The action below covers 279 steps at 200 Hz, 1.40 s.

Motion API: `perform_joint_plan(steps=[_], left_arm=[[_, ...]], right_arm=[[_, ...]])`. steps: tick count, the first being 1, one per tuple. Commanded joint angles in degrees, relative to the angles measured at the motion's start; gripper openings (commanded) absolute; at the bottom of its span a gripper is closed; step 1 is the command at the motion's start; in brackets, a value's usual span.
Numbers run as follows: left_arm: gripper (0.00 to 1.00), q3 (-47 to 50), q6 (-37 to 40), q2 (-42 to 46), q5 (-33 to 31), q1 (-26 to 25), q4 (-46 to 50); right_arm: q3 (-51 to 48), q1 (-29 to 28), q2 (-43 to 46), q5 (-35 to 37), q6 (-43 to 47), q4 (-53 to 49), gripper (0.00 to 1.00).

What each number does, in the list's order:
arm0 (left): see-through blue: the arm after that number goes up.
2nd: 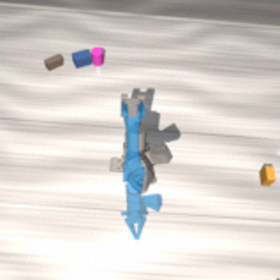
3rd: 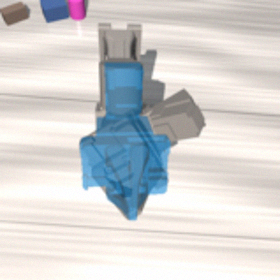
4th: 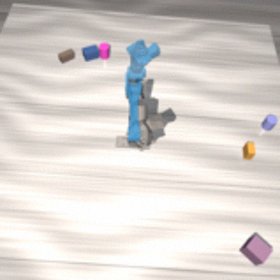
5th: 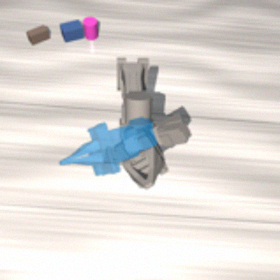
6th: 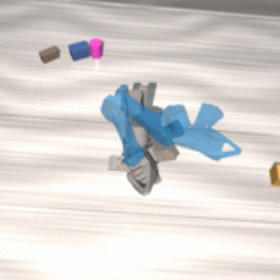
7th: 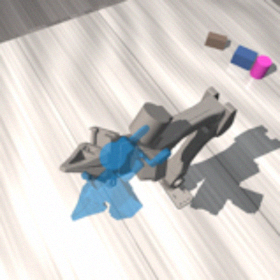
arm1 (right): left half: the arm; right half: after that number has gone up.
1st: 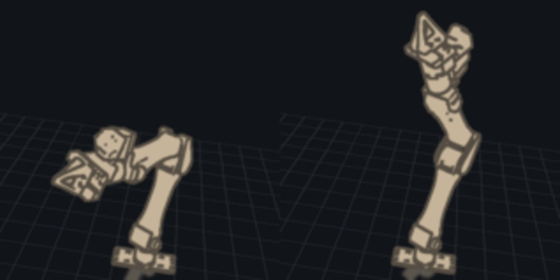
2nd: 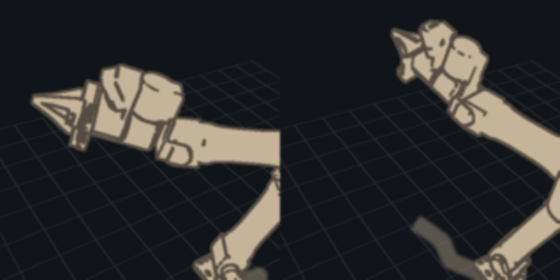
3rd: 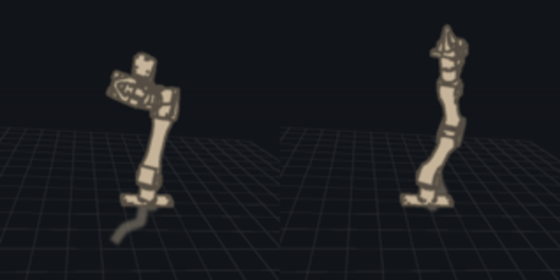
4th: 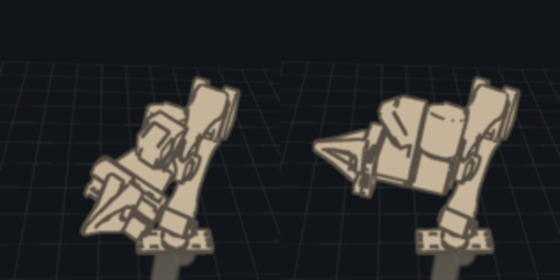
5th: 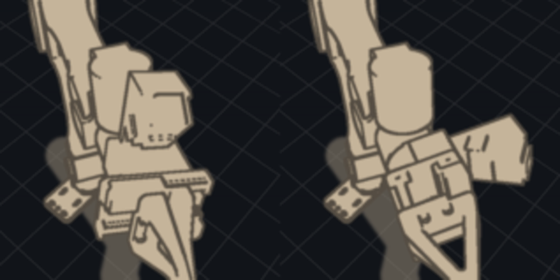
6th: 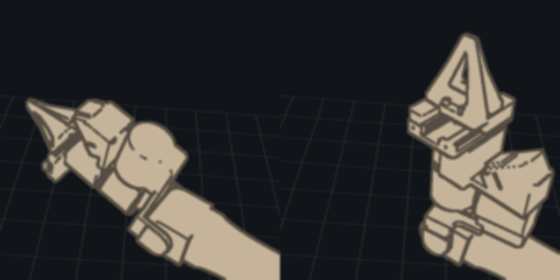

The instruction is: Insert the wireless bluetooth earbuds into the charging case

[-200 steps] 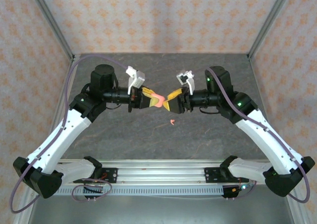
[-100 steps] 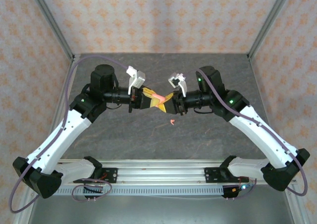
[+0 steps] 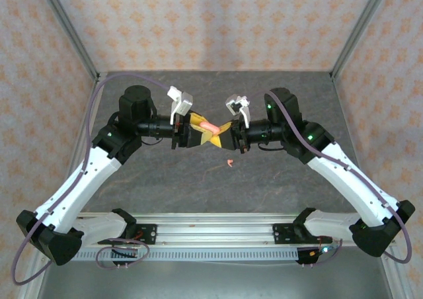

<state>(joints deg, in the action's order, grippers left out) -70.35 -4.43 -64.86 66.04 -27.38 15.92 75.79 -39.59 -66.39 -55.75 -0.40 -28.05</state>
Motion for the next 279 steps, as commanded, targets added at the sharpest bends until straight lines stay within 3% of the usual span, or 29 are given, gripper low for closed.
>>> perform_joint_plan(steps=[1,64,98,118,151,168,192,235,279], left_arm=[[0.40,-0.93,1.59,0.61,1.60,0.41,1.33],[0.43,-1.11,3.10,1.44,2.16,2.13,4.38],[0.40,-1.28,2.89,1.20,2.85,2.33,4.04],[0.33,-1.61,2.59,0.43,4.05,2.33,3.87],[0.12,-2.16,2.66,-0.79,5.34,2.33,4.51],[0.00,-2.00,3.02,-0.97,5.33,2.33,4.56],[0.00,-1.58,3.61,-0.97,5.55,2.33,4.56],[0.00,-1.28,4.57,-1.06,5.68,2.24,5.09],[0.00,-0.85,4.69,-0.70,5.41,2.24,4.99]], right_arm=[[-0.26,-0.05,1.61,-1.75,-0.17,3.04,0.10],[-0.42,0.38,2.41,-1.79,0.41,1.77,0.10],[-0.39,0.40,2.10,-2.53,0.02,2.02,0.10],[-0.36,0.37,1.79,-2.81,-0.30,2.32,0.10],[-0.41,0.48,1.88,-2.03,-0.53,3.17,0.11],[-0.81,0.56,2.33,0.98,-1.06,3.65,0.24],[-2.25,1.16,3.82,6.47,-1.50,4.32,0.37],[-3.33,3.80,3.19,17.58,-2.05,-0.57,0.41],[-5.50,5.70,2.74,19.55,-6.10,0.89,0.41]])
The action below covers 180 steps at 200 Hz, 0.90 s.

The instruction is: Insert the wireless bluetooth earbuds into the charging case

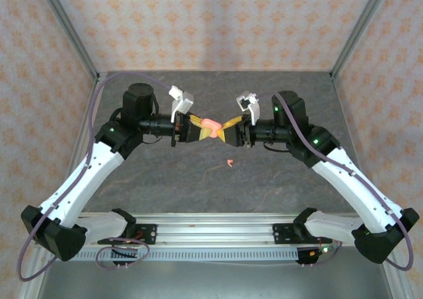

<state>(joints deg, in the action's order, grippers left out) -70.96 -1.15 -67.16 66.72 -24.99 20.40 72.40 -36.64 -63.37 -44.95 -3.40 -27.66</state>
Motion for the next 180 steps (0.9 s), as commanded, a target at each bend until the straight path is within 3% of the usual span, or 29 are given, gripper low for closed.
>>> perform_joint_plan(steps=[1,136,163,180], left_arm=[[0.00,-0.23,1.41,1.59,4.69,-0.10,0.47],[0.00,0.12,1.15,1.52,3.30,-0.49,0.13],[0.00,0.24,0.69,1.35,2.79,-0.49,-0.04],[0.00,0.30,0.00,0.98,2.97,-0.48,-0.90]], right_arm=[[-2.14,2.82,-0.27,8.83,-3.24,0.59,0.41],[-4.29,5.63,0.35,13.43,-10.83,4.60,0.42],[-5.69,5.69,2.66,5.28,-10.26,8.56,0.43],[-8.19,5.57,4.99,-2.15,-10.66,14.43,0.51]])
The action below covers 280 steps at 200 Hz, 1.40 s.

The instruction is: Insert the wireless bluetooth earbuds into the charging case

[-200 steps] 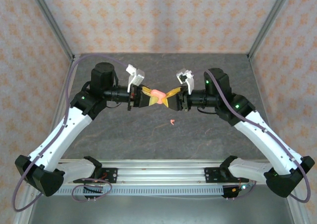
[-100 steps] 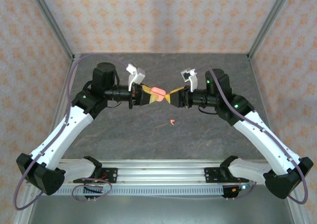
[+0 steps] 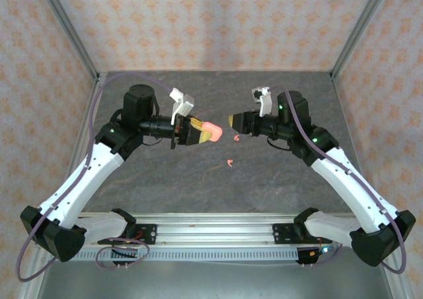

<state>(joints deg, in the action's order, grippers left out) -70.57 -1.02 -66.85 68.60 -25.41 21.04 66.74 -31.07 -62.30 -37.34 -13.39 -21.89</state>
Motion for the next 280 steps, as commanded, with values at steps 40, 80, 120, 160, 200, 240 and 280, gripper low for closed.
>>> perform_joint_plan(steps=[40,80,120,160,200,240,280], left_arm=[[0.00,-0.64,-1.31,0.05,1.32,-0.34,-2.60],[0.00,-0.66,-1.53,0.05,1.06,-0.59,-2.40],[0.00,-0.89,-1.58,0.05,0.93,-0.78,-2.39],[0.00,-0.95,-1.10,-0.38,0.75,-0.74,-1.94],[0.00,-1.41,-0.97,-1.18,1.01,-0.71,-2.04],[0.00,-1.51,-0.99,-1.20,1.19,-0.74,-1.77],[0.00,-0.76,-0.86,-0.49,0.75,-0.74,-1.42]], right_arm=[[-7.16,-2.21,6.23,-13.96,-1.83,17.07,0.63],[-4.36,-4.96,2.10,-15.63,0.23,16.57,0.65],[-2.18,-5.05,0.02,-15.40,2.15,14.56,0.65],[-3.20,-5.06,1.66,-17.36,1.53,17.34,0.68],[-6.35,-5.15,2.68,-20.70,-3.90,24.06,0.75],[-6.43,-5.72,0.90,-20.69,-4.61,24.65,0.77],[-5.02,-5.72,-0.27,-21.40,-4.42,25.08,0.77]])
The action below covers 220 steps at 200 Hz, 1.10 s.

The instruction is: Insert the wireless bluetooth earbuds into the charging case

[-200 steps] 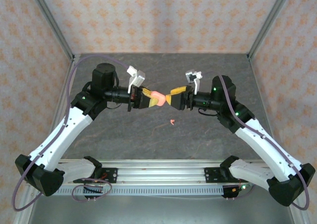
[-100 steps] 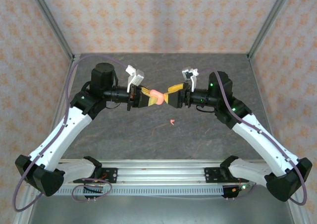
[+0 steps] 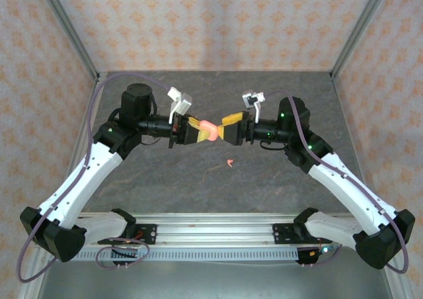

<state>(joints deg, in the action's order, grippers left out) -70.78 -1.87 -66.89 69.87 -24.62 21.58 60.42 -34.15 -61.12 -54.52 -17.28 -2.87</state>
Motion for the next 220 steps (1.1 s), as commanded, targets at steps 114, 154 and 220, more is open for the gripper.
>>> perform_joint_plan(steps=[114,154,220], left_arm=[[0.00,-0.48,-0.32,-0.53,-0.35,-1.55,-2.69],[0.00,-0.23,-0.24,0.51,-0.43,-1.52,-2.35],[0.00,-0.63,-0.14,1.22,0.08,-1.54,-2.06]], right_arm=[[0.67,-2.91,1.48,-2.68,-0.37,3.49,0.77],[1.96,-2.87,-0.20,-1.59,3.58,-1.70,0.74],[3.64,-0.20,-0.22,8.59,5.74,-9.87,0.65]])
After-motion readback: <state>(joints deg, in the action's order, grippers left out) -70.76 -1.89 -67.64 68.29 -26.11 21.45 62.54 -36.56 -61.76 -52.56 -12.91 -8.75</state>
